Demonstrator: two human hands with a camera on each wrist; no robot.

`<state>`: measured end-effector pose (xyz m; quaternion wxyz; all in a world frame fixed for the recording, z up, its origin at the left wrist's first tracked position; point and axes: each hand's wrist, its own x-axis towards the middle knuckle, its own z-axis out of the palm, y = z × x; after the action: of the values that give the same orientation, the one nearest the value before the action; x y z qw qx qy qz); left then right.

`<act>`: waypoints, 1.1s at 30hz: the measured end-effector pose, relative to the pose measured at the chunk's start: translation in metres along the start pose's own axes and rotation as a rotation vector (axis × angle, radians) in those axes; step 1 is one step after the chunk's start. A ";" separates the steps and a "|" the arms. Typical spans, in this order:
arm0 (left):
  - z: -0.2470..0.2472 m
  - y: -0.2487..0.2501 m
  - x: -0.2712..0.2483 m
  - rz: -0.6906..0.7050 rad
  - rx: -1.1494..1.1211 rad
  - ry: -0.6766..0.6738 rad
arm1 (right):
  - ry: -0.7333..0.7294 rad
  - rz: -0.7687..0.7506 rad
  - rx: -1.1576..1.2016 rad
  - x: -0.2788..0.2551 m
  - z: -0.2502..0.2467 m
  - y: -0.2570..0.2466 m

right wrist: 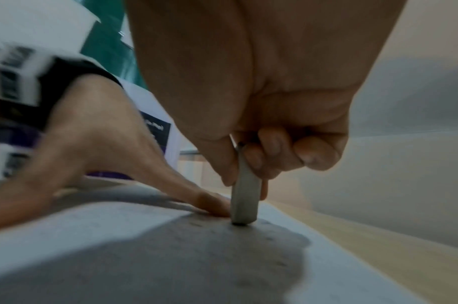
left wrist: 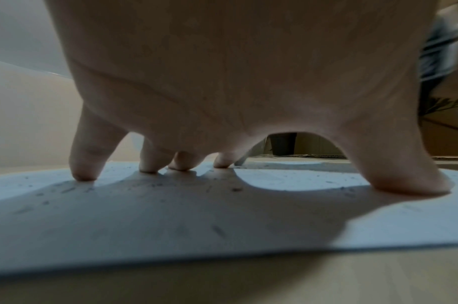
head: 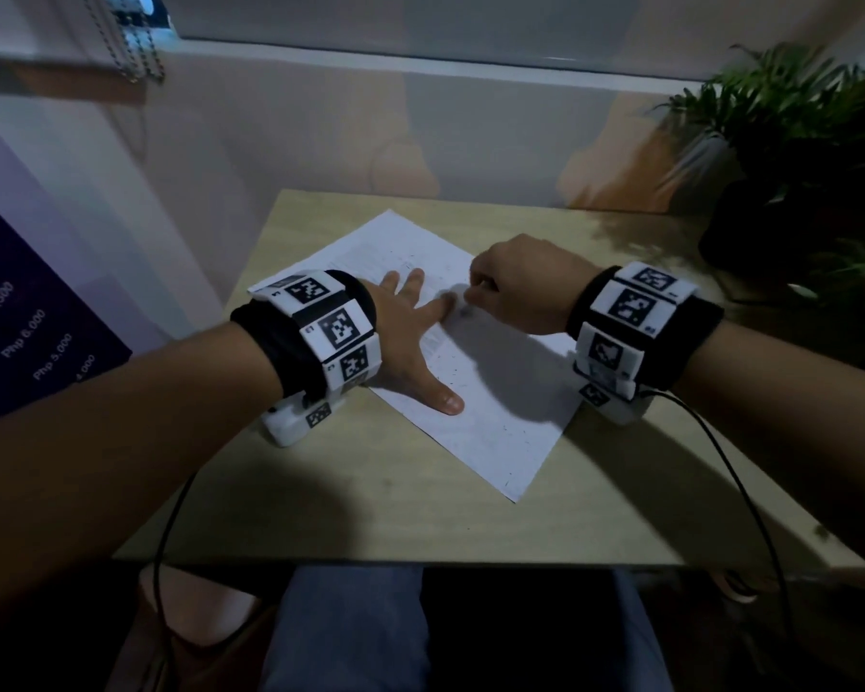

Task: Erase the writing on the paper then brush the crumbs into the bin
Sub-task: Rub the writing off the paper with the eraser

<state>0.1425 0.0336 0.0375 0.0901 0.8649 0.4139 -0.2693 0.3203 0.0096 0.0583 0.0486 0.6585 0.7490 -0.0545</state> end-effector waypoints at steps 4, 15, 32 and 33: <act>0.001 0.002 -0.002 -0.004 0.014 0.007 | -0.010 0.009 0.076 0.001 -0.007 0.014; -0.001 0.001 0.001 0.001 0.016 -0.006 | -0.003 -0.010 0.061 -0.006 -0.005 0.008; -0.001 -0.003 0.005 0.027 -0.017 -0.033 | 0.037 -0.008 -0.052 -0.020 0.011 -0.028; -0.002 -0.002 0.005 0.032 -0.016 -0.039 | 0.005 -0.061 -0.009 -0.023 0.012 -0.031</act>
<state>0.1439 0.0391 0.0363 0.1094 0.8652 0.4003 -0.2815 0.2924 -0.0189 0.0504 0.0481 0.6353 0.7691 -0.0507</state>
